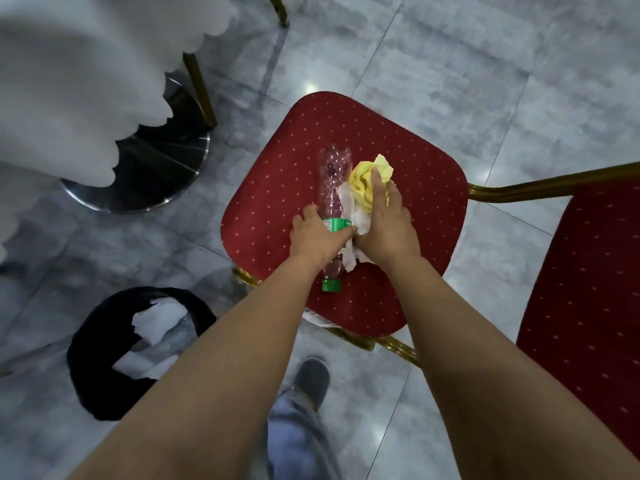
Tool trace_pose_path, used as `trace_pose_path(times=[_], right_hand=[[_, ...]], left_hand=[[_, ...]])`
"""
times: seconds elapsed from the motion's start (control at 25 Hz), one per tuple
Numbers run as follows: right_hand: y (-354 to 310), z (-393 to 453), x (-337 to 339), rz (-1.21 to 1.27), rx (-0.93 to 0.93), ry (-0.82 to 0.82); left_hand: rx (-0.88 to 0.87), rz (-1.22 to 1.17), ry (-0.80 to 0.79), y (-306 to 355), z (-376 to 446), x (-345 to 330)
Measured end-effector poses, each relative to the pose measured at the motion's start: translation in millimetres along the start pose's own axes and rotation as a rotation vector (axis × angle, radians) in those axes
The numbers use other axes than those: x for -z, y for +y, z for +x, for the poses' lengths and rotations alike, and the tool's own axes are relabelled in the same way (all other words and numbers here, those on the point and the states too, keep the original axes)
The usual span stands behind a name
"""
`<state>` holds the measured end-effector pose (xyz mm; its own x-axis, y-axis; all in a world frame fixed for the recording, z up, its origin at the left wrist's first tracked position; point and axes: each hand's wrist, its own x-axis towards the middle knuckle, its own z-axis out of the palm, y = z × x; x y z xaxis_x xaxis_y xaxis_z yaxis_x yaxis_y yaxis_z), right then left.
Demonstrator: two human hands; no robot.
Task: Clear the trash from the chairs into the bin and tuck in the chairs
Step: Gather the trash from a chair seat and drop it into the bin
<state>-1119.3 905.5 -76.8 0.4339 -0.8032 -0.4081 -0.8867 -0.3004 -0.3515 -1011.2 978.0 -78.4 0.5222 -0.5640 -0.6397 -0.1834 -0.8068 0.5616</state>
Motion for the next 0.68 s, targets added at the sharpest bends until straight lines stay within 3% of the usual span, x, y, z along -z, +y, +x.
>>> trace_pose_path(times=[0.28,0.68], right_hand=[[-6.7,-7.2,-7.5,0.399,-0.047,0.161],[-8.9,-1.3,-1.9,0.305,-0.157,-0.022]], left_hand=[[0.068,-0.438,-0.174,-11.6,13.2,5.3],[0.127,-0.567,-0.274,-19.7,13.2,10.7]])
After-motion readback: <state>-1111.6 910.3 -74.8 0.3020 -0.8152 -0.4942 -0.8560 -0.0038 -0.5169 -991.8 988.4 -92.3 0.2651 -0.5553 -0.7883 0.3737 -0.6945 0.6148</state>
